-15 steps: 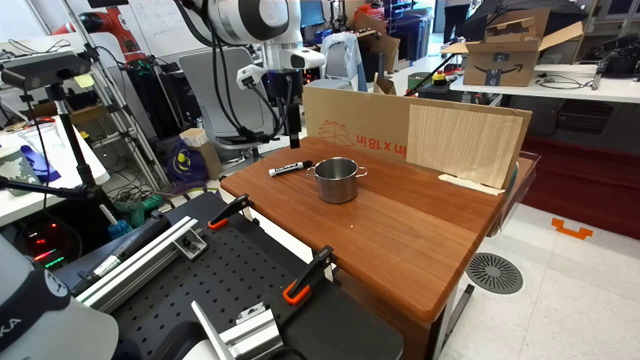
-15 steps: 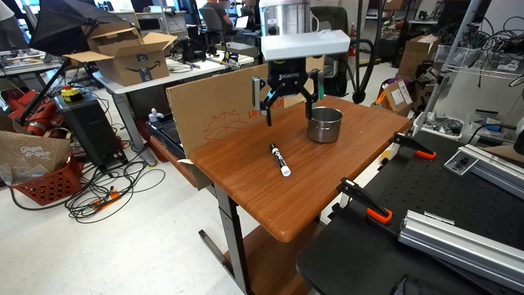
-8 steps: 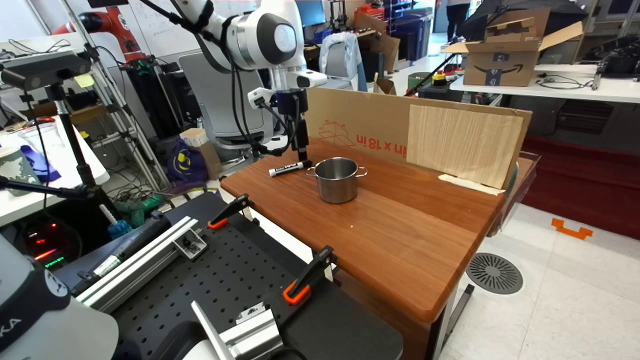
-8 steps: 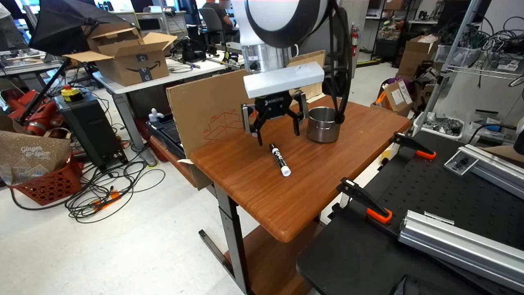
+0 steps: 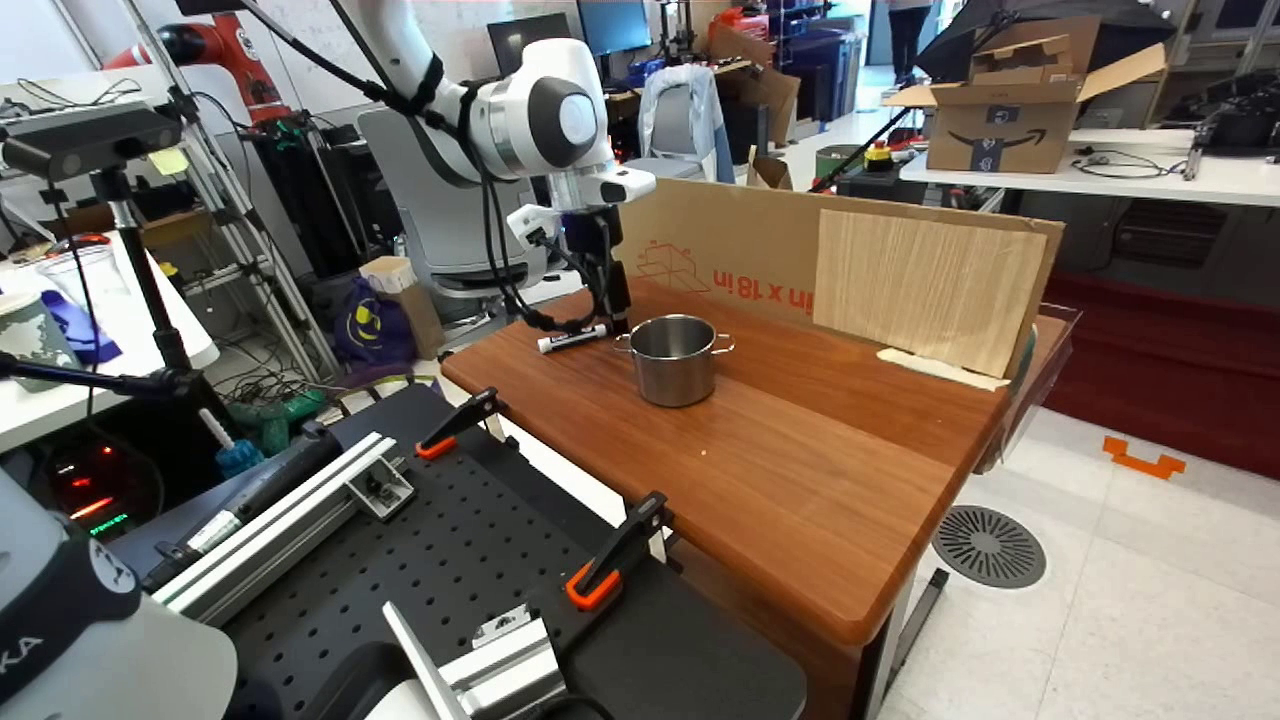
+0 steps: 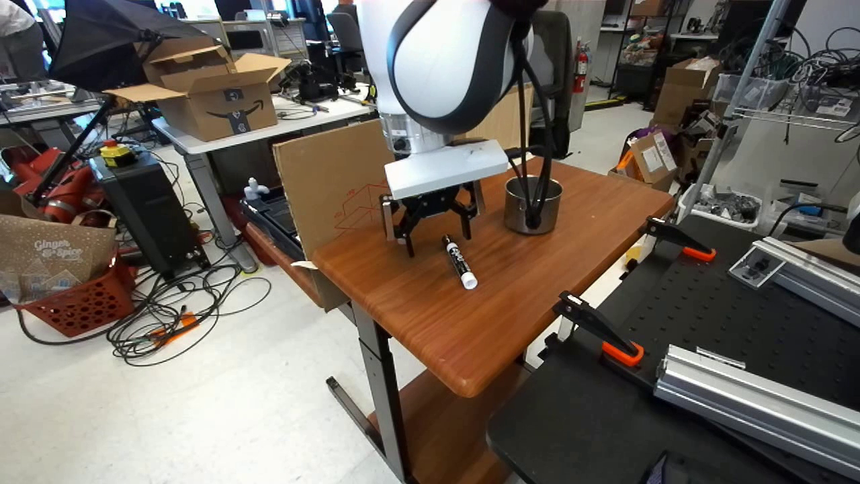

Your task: Put the marker in the silver pot

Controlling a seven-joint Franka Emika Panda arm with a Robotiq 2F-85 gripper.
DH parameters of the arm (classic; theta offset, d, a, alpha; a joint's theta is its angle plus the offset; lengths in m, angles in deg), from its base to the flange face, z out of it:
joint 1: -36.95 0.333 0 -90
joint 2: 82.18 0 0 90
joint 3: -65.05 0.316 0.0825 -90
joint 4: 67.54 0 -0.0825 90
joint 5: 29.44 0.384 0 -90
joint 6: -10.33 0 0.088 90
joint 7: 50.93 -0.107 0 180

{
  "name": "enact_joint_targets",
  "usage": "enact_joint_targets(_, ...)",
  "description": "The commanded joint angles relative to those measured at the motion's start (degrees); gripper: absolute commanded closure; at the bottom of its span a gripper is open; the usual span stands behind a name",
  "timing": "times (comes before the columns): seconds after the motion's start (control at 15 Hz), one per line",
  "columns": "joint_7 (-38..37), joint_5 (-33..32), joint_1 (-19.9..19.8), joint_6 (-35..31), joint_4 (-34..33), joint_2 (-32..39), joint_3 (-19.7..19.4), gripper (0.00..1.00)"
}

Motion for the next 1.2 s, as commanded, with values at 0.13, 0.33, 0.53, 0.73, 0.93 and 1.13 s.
enact_joint_targets(0.13,-0.61,-1.30,2.26,-3.87,-1.48,1.88,-2.58,0.42)
enact_joint_targets(0.33,-0.28,-0.81,2.15,-4.19,-1.48,1.75,-2.42,0.66)
enact_joint_targets(0.53,-0.18,-0.68,1.95,-3.67,-1.47,1.56,-2.55,0.85)
enact_joint_targets(0.73,-0.02,-0.46,1.80,-3.42,-1.55,1.48,-2.51,0.96)
enact_joint_targets(0.93,0.09,-0.42,1.80,-3.21,-1.69,1.47,-2.43,0.95)
enact_joint_targets(1.13,0.45,0.06,1.47,-2.72,-1.41,0.79,-2.05,0.95)
